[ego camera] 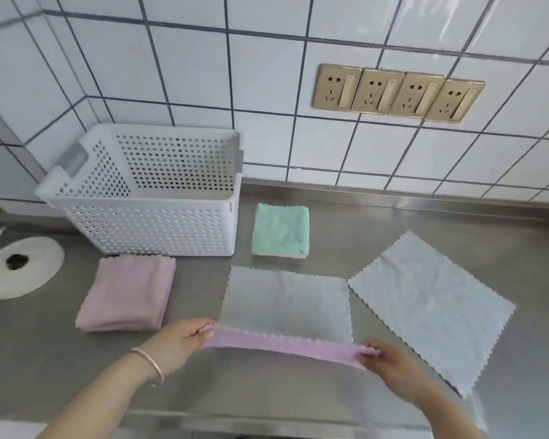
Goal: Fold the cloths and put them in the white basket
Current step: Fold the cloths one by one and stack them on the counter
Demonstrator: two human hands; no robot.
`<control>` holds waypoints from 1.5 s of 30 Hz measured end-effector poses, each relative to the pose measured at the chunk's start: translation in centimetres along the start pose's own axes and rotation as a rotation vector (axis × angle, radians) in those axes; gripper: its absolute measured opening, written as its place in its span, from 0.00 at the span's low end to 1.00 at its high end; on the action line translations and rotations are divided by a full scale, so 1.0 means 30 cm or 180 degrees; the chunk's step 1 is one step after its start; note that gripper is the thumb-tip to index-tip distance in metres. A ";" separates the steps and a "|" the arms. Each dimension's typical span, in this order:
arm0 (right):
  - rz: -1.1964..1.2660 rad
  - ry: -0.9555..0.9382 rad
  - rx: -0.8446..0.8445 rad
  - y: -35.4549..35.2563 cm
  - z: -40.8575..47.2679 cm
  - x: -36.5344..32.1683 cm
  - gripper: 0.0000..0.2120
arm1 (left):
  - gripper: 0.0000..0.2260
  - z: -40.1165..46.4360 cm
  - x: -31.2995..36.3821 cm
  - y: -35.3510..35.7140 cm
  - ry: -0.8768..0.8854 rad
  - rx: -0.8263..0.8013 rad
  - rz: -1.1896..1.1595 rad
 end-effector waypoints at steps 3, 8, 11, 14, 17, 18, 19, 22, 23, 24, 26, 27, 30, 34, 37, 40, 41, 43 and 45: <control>-0.0127 0.0338 -0.0210 0.073 -0.030 0.095 0.16 | 0.10 -0.044 -0.114 0.085 -0.0226 -0.0482 0.0235; -0.0251 0.0784 -0.0655 0.126 -0.069 0.146 0.15 | 0.15 -0.071 -0.169 0.136 -0.0426 -0.0959 0.0473; -0.0329 0.0916 -0.0599 0.118 -0.044 0.138 0.12 | 0.12 -0.041 -0.145 0.125 -0.0625 -0.0895 -0.0037; -0.0362 0.0855 -0.0306 0.095 0.020 0.135 0.10 | 0.11 0.028 -0.100 0.107 -0.0574 -0.0448 -0.0212; -0.0448 0.0864 -0.0064 0.078 0.099 0.134 0.07 | 0.14 0.111 -0.062 0.086 -0.0561 -0.0016 -0.0103; -0.0464 0.0851 -0.0006 0.075 0.124 0.127 0.06 | 0.13 0.141 -0.058 0.080 -0.0622 0.0080 -0.0116; -0.0466 0.0848 0.0051 0.073 0.148 0.123 0.06 | 0.12 0.170 -0.060 0.078 -0.0684 0.0150 -0.0106; -0.0544 0.0855 0.0203 0.071 0.200 0.111 0.11 | 0.09 0.247 -0.072 0.080 -0.0853 0.0264 0.0109; -0.0569 0.0871 0.0229 0.073 0.214 0.110 0.12 | 0.12 0.268 -0.074 0.081 -0.0885 0.0296 0.0227; -0.0592 0.0876 0.0245 0.076 0.228 0.108 0.14 | 0.15 0.289 -0.081 0.084 -0.0920 0.0326 0.0340; -0.0631 0.0937 0.0283 0.081 0.251 0.108 0.16 | 0.17 0.327 -0.099 0.085 -0.1001 0.0375 0.0514; -0.0640 0.0971 0.0315 0.082 0.259 0.109 0.15 | 0.17 0.346 -0.109 0.088 -0.1052 0.0395 0.0588; -0.0647 0.1062 0.0541 0.089 0.277 0.120 0.09 | 0.13 0.396 -0.137 0.101 -0.1090 0.0485 0.0897; -0.0812 0.1117 0.0785 0.079 0.284 0.129 0.06 | 0.15 0.435 -0.152 0.111 -0.1086 0.0635 0.1127; -0.0936 0.1164 0.0985 0.074 0.289 0.135 0.07 | 0.15 0.449 -0.145 0.111 -0.1048 0.0655 0.1149; -0.1093 0.1255 0.1116 0.080 0.297 0.133 0.10 | 0.14 0.455 -0.139 0.113 -0.1042 0.0652 0.1253; -0.1118 0.1295 0.1143 0.082 0.300 0.131 0.11 | 0.14 0.454 -0.139 0.113 -0.1057 0.0636 0.1288; -0.1153 0.1378 0.1174 0.085 0.302 0.129 0.13 | 0.15 0.457 -0.137 0.112 -0.1077 0.0603 0.1306; -0.1157 0.1464 0.1191 0.086 0.304 0.129 0.14 | 0.15 0.457 -0.127 0.112 -0.1079 0.0567 0.1334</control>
Point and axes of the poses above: each hand's wrist, its own z-axis towards the middle knuckle, its own y-axis out of the palm, x = y × z, the point moved 4 cm from there along z, towards the middle knuckle, and after that the axes turned 3 degrees about x, right-handed, at the moved point
